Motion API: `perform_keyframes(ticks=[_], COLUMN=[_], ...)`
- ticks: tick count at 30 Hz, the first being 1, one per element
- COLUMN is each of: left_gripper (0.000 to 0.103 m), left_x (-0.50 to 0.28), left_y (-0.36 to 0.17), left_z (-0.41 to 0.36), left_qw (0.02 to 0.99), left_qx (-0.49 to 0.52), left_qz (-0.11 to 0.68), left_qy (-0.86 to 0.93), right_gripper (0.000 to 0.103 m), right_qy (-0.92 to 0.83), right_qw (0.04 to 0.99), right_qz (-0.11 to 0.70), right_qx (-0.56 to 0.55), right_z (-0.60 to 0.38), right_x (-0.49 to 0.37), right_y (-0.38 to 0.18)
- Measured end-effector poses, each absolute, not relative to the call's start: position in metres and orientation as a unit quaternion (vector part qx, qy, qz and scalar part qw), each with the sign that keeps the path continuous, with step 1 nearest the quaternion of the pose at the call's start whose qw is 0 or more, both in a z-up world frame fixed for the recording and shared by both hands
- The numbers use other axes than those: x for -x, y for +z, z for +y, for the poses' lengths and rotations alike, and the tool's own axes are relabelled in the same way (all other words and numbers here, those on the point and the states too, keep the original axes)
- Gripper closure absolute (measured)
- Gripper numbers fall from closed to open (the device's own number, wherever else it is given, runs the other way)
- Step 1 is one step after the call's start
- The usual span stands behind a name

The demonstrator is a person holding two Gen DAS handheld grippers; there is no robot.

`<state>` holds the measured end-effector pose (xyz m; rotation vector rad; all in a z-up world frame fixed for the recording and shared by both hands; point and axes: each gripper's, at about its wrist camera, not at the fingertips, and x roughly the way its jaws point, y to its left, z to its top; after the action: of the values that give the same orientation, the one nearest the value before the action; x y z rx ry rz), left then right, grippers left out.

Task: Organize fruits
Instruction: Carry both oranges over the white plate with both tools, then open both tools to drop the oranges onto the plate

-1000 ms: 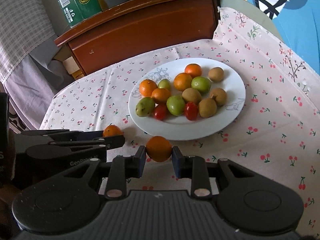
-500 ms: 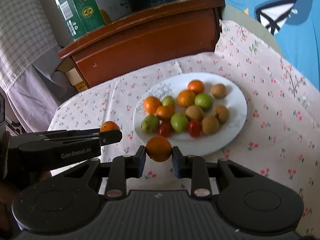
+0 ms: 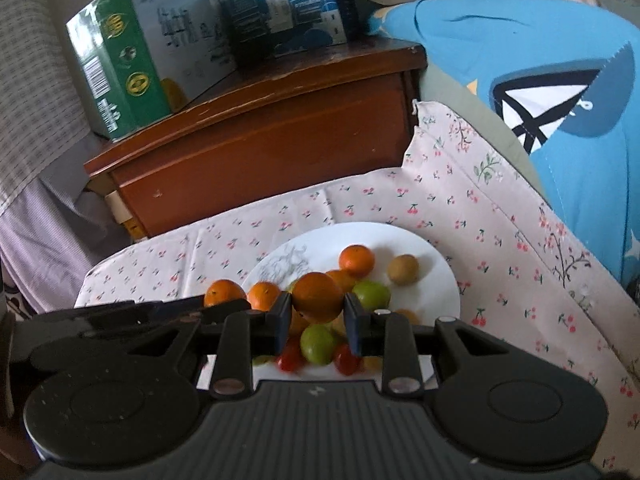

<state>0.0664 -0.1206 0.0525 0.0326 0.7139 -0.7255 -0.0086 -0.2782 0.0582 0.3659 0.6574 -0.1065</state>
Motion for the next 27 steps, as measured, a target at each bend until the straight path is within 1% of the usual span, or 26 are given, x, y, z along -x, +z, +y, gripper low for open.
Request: perform_keyframes(ticks=[4, 13, 17, 19, 20, 21, 22, 23, 24, 27], left_gripper=[0.074, 0.074, 0.072, 0.070, 0.067, 0.059, 0.054, 0.046, 0.041, 0.032], left_x=[-0.069, -0.072, -0.071, -0.071, -0.071, -0.071, -0.070, -0.069, -0.067, -0.064], left_y=[0.049, 0.039, 0.037, 0.039, 0.040, 0.042, 0.044, 0.047, 0.049, 0.057], left_z=[-0.133, -0.144, -0.146, -0.144, -0.143, -0.142, -0.141, -0.139, -0.138, -0.134], left_qw=[0.870, 0.862, 0.864, 0.864, 0.865, 0.866, 0.868, 0.871, 0.873, 0.875], left_qx=[-0.015, -0.011, -0.012, -0.009, -0.008, -0.007, -0.007, -0.008, -0.010, -0.015], left_qz=[0.342, 0.352, 0.353, 0.354, 0.353, 0.353, 0.351, 0.349, 0.347, 0.351], left_qy=[-0.355, -0.364, -0.357, -0.358, -0.356, -0.353, -0.350, -0.345, -0.341, -0.332], right_gripper=[0.075, 0.075, 0.075, 0.072, 0.072, 0.072, 0.072, 0.072, 0.072, 0.071], right_qy=[-0.064, -0.089, -0.088, -0.087, -0.089, -0.089, -0.089, -0.089, -0.088, -0.088], right_qw=[0.928, 0.914, 0.913, 0.913, 0.913, 0.913, 0.914, 0.915, 0.915, 0.918], right_qz=[0.321, 0.334, 0.333, 0.332, 0.331, 0.330, 0.330, 0.329, 0.328, 0.326], right_qx=[-0.178, -0.214, -0.219, -0.221, -0.221, -0.220, -0.219, -0.218, -0.216, -0.208], right_z=[-0.286, -0.307, -0.310, -0.311, -0.310, -0.310, -0.309, -0.309, -0.308, -0.305], right_x=[0.000, -0.016, -0.021, -0.024, -0.024, -0.025, -0.025, -0.025, -0.025, -0.025], right_y=[0.054, 0.038, 0.036, 0.034, 0.035, 0.035, 0.036, 0.037, 0.038, 0.042])
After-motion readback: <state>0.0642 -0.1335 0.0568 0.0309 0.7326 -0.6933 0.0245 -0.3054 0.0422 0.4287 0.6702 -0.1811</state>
